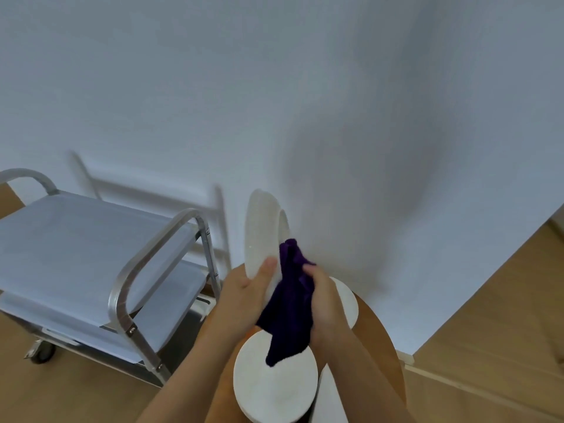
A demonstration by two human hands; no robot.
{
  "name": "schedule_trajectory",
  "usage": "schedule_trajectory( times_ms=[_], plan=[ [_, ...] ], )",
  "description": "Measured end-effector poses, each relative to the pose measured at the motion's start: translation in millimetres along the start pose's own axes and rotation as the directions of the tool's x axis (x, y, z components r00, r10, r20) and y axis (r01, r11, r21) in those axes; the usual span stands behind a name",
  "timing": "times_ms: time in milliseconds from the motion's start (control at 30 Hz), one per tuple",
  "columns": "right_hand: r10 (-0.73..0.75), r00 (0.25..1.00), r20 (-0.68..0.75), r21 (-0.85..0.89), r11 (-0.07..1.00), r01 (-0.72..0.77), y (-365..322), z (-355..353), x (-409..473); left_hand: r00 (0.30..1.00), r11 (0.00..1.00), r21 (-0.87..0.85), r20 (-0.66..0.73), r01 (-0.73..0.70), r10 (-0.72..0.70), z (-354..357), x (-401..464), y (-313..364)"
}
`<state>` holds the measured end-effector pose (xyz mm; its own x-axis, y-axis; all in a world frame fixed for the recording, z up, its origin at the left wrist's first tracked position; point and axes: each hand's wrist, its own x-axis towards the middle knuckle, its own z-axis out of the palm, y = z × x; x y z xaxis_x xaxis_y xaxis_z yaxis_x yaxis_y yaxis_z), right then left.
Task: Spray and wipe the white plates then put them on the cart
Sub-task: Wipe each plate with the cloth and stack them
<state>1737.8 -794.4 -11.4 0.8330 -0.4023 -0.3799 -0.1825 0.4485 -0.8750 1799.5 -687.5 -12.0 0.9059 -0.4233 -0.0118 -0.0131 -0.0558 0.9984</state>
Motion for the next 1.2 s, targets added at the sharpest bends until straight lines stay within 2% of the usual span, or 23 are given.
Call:
schedule_trajectory(
  times_ms=[67,167,200,267,333,433,467,500,533,567,600,633,667,700,733,767,800,833,867,933,1033,1133,1200],
  plan=[
    [-0.043,0.999,0.023,0.124,0.991,0.040,-14.0,-0.9,4.5,0.987,0.980,0.157,0.124,-0.125,0.106,-0.6,-5.0,-6.6],
    [-0.108,0.994,-0.019,0.067,0.992,0.109,-32.2,-7.9,15.7,0.953,0.876,0.407,0.255,-0.258,0.163,2.6,-5.5,-14.8],
    [-0.097,0.995,-0.018,0.030,0.995,0.097,-34.2,-10.8,17.4,0.938,0.793,0.522,0.299,-0.313,0.174,3.0,-4.7,-15.0],
    [-0.065,0.998,-0.007,0.014,0.998,0.065,-32.1,-17.6,17.6,0.880,0.501,0.727,0.429,-0.469,0.201,1.9,-3.6,-12.4],
    [-0.030,0.999,-0.017,0.045,0.998,0.031,-26.0,-23.9,16.8,0.831,0.242,0.796,0.533,-0.556,0.157,-0.3,-0.5,-11.0],
    [0.040,0.998,-0.042,0.057,0.998,-0.037,-15.2,-32.1,21.0,0.810,0.129,0.800,0.580,-0.586,0.081,-0.1,-1.4,-10.8],
    [0.069,0.996,-0.054,0.085,0.994,-0.064,-11.1,-34.5,22.1,0.822,0.171,0.805,0.562,-0.569,0.088,-2.3,-1.8,-12.0],
    [0.098,0.993,-0.061,0.129,0.988,-0.090,-6.6,-37.0,23.2,0.860,0.293,0.811,0.501,-0.506,0.100,-6.8,-2.5,-12.2],
    [0.125,0.990,-0.062,0.184,0.976,-0.112,-2.2,-39.6,22.6,0.911,0.480,0.780,0.395,-0.402,0.121,-12.1,-3.6,-10.8],
    [0.143,0.988,-0.059,0.241,0.963,-0.125,1.7,-43.4,22.6,0.948,0.644,0.696,0.254,-0.316,0.191,-16.9,-3.3,-10.8],
    [0.152,0.987,-0.057,0.287,0.949,-0.130,4.7,-47.9,23.0,0.957,0.728,0.631,0.089,-0.267,0.275,-21.2,-0.1,-11.8],
    [0.155,0.986,-0.060,0.317,0.940,-0.129,7.2,-52.7,23.7,0.960,0.795,0.581,-0.077,-0.176,0.269,-25.2,4.8,-13.0],
    [0.152,0.986,-0.066,0.336,0.934,-0.122,9.1,-56.4,23.4,0.966,0.887,0.460,-0.211,-0.036,0.149,-30.4,12.4,-14.2],
    [0.148,0.986,-0.072,0.340,0.933,-0.115,10.9,-59.2,23.9,0.959,0.967,0.194,-0.258,0.167,-0.114,-34.1,20.4,-13.0],
    [0.146,0.987,-0.071,0.333,0.936,-0.114,12.6,-60.7,23.8,0.922,0.927,-0.142,-0.130,0.346,-0.364,-36.7,26.9,-12.0],
    [0.143,0.988,-0.059,0.316,0.942,-0.117,13.4,-61.1,22.9,0.861,0.767,-0.415,0.091,0.489,-0.500,-40.1,30.1,-13.7],
    [0.147,0.988,-0.040,0.287,0.949,-0.130,13.6,-61.0,21.9,0.803,0.609,-0.546,0.234,0.575,-0.548,-43.2,28.6,-14.7],
    [0.158,0.987,-0.029,0.248,0.958,-0.146,12.7,-60.8,21.2,0.783,0.524,-0.608,0.295,0.596,-0.548,-44.9,28.1,-17.6],
    [0.170,0.985,-0.031,0.193,0.968,-0.161,10.2,-60.6,20.5,0.788,0.499,-0.639,0.303,0.585,-0.535,-45.3,27.8,-22.4],
    [0.154,0.975,-0.162,-0.010,0.987,-0.158,7.3,-67.6,23.8,0.833,0.501,-0.684,0.309,0.530,-0.459,-45.3,25.3,-29.3],
    [0.025,0.880,-0.474,-0.161,0.980,-0.114,-0.9,-77.6,30.1,0.908,0.625,-0.659,0.285,0.418,-0.307,-49.0,24.9,-32.7],
    [-0.335,0.838,-0.430,-0.269,0.934,0.236,-8.2,-63.5,34.9,0.927,0.767,-0.529,0.288,0.363,-0.240,-43.2,21.2,-35.4],
    [-0.593,0.759,-0.268,-0.479,0.766,0.429,-5.8,-41.7,39.9,0.933,0.825,-0.441,0.231,0.353,-0.275,-30.5,16.2,-38.4]
  ],
)
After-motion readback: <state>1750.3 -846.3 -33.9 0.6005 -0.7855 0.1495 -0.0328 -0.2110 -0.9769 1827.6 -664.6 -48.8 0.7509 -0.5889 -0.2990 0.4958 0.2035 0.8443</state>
